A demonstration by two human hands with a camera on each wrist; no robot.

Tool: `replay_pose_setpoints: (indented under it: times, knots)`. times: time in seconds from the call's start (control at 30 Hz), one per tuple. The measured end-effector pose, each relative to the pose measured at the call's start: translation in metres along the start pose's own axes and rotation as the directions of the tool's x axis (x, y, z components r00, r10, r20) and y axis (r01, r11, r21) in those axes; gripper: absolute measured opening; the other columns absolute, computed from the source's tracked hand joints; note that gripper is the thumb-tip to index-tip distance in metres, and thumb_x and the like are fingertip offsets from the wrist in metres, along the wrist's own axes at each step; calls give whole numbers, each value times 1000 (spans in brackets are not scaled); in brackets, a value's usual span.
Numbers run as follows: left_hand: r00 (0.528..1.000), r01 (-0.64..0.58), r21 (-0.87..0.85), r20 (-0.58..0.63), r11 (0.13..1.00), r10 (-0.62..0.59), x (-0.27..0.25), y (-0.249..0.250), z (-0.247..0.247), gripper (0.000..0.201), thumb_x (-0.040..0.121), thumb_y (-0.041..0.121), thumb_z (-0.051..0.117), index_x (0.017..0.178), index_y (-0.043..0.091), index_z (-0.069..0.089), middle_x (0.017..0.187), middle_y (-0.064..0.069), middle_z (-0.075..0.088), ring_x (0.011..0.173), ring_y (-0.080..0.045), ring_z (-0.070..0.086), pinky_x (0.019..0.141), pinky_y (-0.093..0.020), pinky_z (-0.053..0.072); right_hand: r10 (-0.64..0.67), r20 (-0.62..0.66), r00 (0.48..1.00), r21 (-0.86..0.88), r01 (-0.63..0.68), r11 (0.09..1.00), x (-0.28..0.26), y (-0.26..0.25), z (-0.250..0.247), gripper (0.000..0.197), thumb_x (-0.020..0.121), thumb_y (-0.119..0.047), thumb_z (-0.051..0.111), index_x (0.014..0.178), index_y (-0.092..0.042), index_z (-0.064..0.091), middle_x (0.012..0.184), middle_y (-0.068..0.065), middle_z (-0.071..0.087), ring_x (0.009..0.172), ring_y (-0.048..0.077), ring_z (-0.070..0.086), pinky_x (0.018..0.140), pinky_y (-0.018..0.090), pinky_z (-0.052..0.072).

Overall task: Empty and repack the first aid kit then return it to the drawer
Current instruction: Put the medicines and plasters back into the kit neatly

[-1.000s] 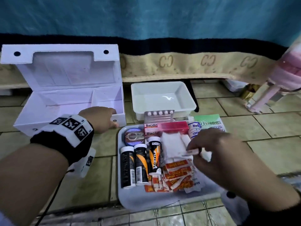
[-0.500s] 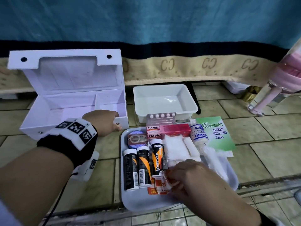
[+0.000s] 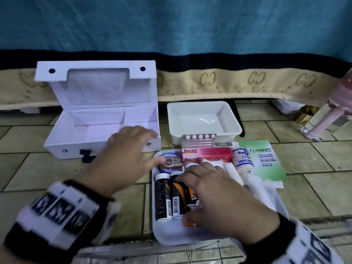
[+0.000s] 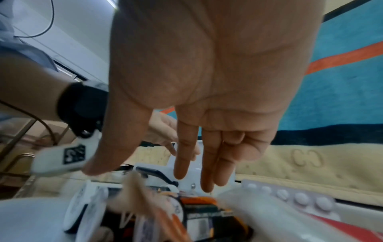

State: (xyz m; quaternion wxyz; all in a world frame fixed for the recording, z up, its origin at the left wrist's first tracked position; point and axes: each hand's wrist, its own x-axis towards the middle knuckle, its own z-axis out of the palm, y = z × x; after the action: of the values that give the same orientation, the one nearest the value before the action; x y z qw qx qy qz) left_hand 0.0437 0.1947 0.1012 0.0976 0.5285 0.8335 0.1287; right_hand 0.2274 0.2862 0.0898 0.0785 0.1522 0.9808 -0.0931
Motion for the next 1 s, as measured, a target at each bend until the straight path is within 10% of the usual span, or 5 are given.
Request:
replay_pose_setpoints:
  times: [0.17, 0.37, 0.63, 0.8, 1.0]
  knots:
    - [958, -179, 144, 251, 973, 139, -46, 13, 25, 98, 49, 88, 45, 126, 27, 51, 124, 11, 52, 119, -13, 48, 97, -42, 41, -46, 3, 999, -64, 46, 997, 13, -4, 7, 70, 66, -52, 68, 127, -27, 45, 130, -1, 42, 118, 20, 34, 101, 35, 30]
    - [990, -109, 220, 111, 969, 86, -48, 17, 46, 93, 35, 74, 46, 108, 18, 61, 96, 7, 61, 87, -19, 63, 69, -41, 54, -66, -24, 998, -93, 63, 994, 16, -9, 8, 65, 70, -41, 68, 126, -20, 44, 129, 5, 43, 118, 24, 37, 102, 35, 30]
    - [998, -8, 73, 68, 997, 3, -54, 18, 39, 91, 42, 67, 57, 123, 25, 51, 109, 12, 53, 103, -14, 57, 86, -34, 43, -36, -71, 997, 37, 38, 999, 1, 4, -6, 64, 62, -48, 69, 120, -33, 44, 127, -9, 41, 118, 15, 39, 103, 28, 34]
    - [993, 106, -169, -32, 980, -113, -59, 12, 15, 97, 46, 69, 55, 133, 32, 34, 119, 21, 31, 107, -3, 49, 90, -22, 44, -34, -126, 991, 246, 65, 967, -15, 20, -30, 63, 60, -54, 69, 117, -44, 42, 120, -28, 36, 103, -12, 40, 87, 8, 36]
    - [861, 277, -347, -325, 896, -392, -63, -35, -17, 98, 52, 57, 81, 135, 26, 38, 118, 18, 32, 103, -10, 55, 89, -36, 51, 29, -341, 940, 309, 83, 948, 2, 9, -33, 66, 47, -65, 67, 108, -52, 45, 116, -30, 39, 109, -12, 45, 86, 9, 41]
